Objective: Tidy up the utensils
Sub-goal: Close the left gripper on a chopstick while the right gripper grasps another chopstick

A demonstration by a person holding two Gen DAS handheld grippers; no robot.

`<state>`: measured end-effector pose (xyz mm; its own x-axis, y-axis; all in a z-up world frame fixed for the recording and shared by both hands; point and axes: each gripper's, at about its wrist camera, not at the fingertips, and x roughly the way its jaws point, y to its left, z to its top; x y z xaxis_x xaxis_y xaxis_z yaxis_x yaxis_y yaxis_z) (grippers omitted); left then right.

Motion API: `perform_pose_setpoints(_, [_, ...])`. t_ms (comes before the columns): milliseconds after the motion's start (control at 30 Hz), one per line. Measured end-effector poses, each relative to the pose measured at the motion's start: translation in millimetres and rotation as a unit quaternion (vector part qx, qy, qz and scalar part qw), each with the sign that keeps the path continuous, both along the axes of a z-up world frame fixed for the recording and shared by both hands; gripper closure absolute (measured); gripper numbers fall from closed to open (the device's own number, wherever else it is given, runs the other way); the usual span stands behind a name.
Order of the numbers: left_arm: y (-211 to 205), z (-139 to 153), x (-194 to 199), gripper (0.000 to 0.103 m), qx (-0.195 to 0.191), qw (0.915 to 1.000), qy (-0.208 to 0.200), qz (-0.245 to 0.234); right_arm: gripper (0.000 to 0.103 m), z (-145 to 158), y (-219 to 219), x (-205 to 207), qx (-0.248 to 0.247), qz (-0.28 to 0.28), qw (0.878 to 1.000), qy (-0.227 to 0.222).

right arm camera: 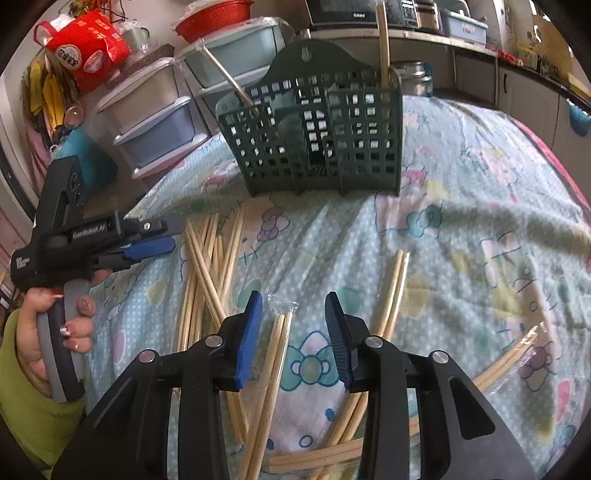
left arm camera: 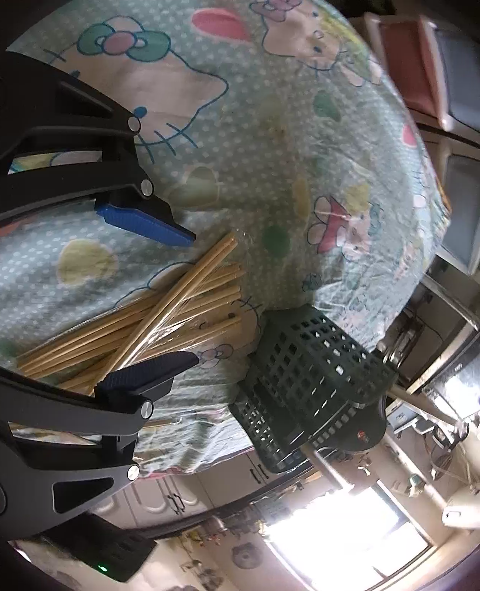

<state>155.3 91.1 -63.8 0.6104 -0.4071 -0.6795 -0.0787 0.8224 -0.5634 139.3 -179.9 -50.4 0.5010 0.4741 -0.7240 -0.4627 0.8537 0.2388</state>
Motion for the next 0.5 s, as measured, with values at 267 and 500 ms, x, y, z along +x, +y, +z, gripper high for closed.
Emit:
perform_pose_setpoints(267, [12.3, -9.7, 14.6, 0.051, -0.032, 0.9991, 0.023, 0.018, 0.069, -15.0, 13.2, 7.4, -0.012, 0.015, 0.999, 0.033])
perform_pose_setpoints(500, [19.4, -12.2, 24.5, 0.055, -0.043, 0.9982, 0.027, 0.033, 0.077, -20.9, 20.7, 10.2, -0.025, 0.018, 0.999, 0.037])
